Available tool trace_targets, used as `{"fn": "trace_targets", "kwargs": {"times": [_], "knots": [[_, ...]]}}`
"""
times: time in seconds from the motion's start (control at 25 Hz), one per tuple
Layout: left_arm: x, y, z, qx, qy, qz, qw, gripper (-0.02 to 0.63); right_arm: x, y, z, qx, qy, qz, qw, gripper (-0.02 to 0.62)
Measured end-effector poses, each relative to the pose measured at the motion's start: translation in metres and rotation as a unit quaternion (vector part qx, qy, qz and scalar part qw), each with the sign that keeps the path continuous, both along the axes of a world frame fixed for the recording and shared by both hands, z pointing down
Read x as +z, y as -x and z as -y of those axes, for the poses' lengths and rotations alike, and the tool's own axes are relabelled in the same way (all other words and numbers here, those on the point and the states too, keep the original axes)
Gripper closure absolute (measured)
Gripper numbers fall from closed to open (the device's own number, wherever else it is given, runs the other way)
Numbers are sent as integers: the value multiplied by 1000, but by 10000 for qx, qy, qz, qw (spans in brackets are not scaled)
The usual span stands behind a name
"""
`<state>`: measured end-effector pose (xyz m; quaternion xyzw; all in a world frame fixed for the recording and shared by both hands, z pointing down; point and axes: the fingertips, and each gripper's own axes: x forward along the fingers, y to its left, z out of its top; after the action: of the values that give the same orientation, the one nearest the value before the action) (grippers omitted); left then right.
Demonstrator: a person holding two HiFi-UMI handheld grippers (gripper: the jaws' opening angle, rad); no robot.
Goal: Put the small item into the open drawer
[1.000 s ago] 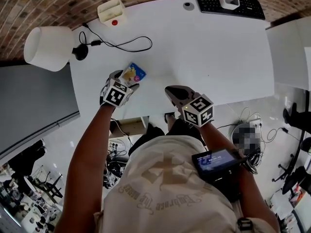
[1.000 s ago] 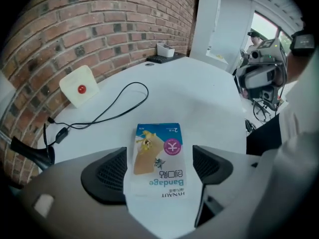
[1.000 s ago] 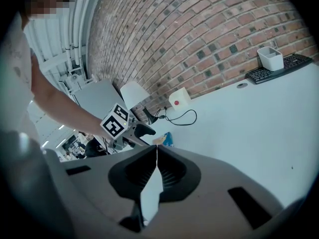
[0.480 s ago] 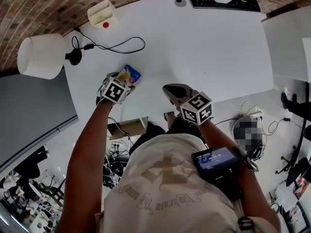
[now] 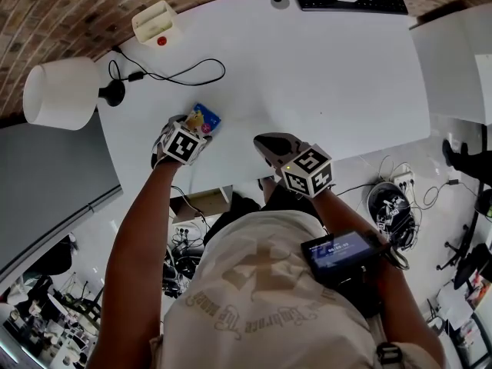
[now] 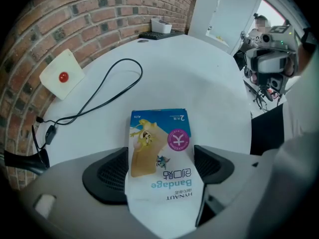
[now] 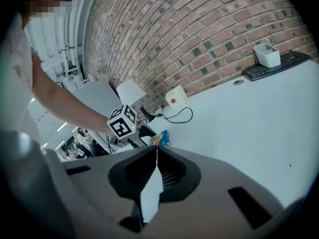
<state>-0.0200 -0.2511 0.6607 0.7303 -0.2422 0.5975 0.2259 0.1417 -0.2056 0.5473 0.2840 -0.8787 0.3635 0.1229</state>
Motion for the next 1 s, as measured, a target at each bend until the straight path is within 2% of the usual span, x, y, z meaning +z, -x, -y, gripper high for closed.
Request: {"fn": "trace_targets", "kwargs": {"times": [0.2, 0.48, 1.0], "knots": [[-3, -2, -4, 56, -37, -36, 10000, 198, 0, 3, -1, -16, 17, 19, 10000, 589], [-12, -8, -13, -26, -71, -283, 9996, 204, -4, 9, -3, -170, -6, -18, 9999, 589], [-36, -4, -32, -190, -292, -368, 9987, 204, -11, 32, -15, -543, -95, 136, 9984, 589]]}}
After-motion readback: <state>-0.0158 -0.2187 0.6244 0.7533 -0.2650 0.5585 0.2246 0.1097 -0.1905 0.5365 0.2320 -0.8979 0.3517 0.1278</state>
